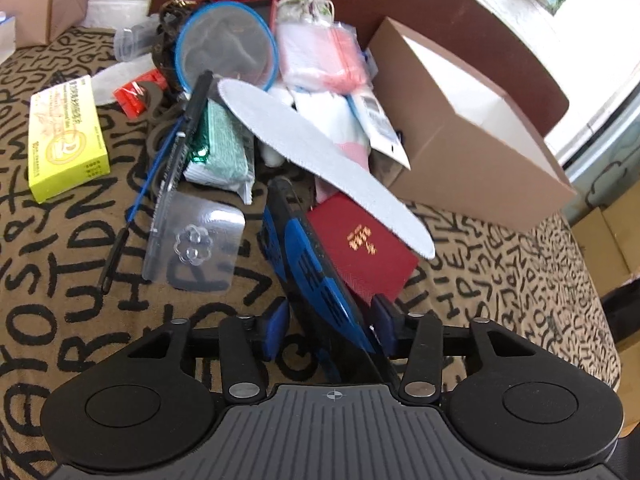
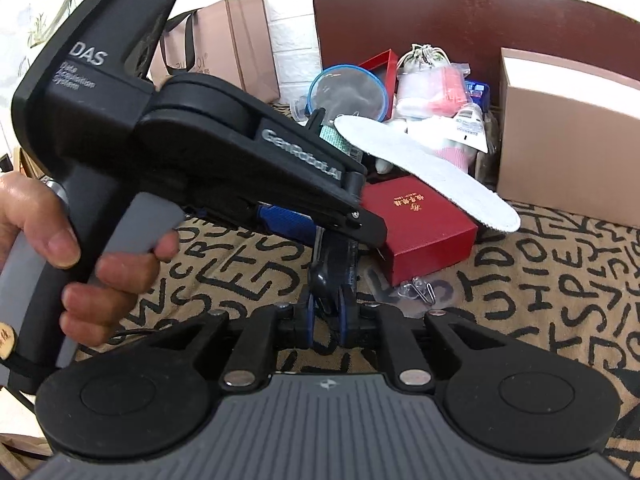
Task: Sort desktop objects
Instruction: 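Grasp the black phone case with the left gripper and lift it, then carry the phone case with the left gripper into the tan box and release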
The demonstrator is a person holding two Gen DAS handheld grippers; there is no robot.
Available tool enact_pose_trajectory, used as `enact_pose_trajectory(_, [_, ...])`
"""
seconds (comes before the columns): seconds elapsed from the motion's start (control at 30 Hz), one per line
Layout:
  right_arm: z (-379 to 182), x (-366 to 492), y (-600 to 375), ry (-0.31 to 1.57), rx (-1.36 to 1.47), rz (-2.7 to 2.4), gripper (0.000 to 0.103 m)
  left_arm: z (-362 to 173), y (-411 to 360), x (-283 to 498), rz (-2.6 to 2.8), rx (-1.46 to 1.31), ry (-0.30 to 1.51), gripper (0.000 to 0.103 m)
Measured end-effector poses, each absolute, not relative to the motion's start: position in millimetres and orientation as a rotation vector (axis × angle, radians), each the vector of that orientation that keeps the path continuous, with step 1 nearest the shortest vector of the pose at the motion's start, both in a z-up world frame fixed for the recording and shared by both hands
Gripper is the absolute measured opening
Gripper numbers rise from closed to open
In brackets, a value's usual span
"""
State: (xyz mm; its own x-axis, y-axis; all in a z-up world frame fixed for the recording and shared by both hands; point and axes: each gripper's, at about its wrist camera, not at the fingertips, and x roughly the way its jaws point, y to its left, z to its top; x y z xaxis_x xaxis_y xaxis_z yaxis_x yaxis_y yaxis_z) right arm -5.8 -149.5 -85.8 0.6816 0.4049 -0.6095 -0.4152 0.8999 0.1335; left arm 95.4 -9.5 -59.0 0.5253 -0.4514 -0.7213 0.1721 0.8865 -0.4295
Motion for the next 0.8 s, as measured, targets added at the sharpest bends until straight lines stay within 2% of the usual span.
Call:
enact_pose_trajectory(0.03, [-86.1,-5.6,-147.8,0.679,-0.028,0.457,0.014,-59.4,-8.8,95.0,-0.379,-0.339,0.955,0.036])
enact_pose_trajectory(0.17, [-82.8,-8.3,-142.5,0.67,-0.062,0.476,0.013,-50.5,-6.4,88.2,-0.362,-0.335,0.929,0.027])
enact_pose_trajectory(0.8, [-19.3,-8.7,-151.8,0.428,-0.126,0.514,0.012,35.9,-24.8,85.1,-0.389,-0.309,0.68,0.025])
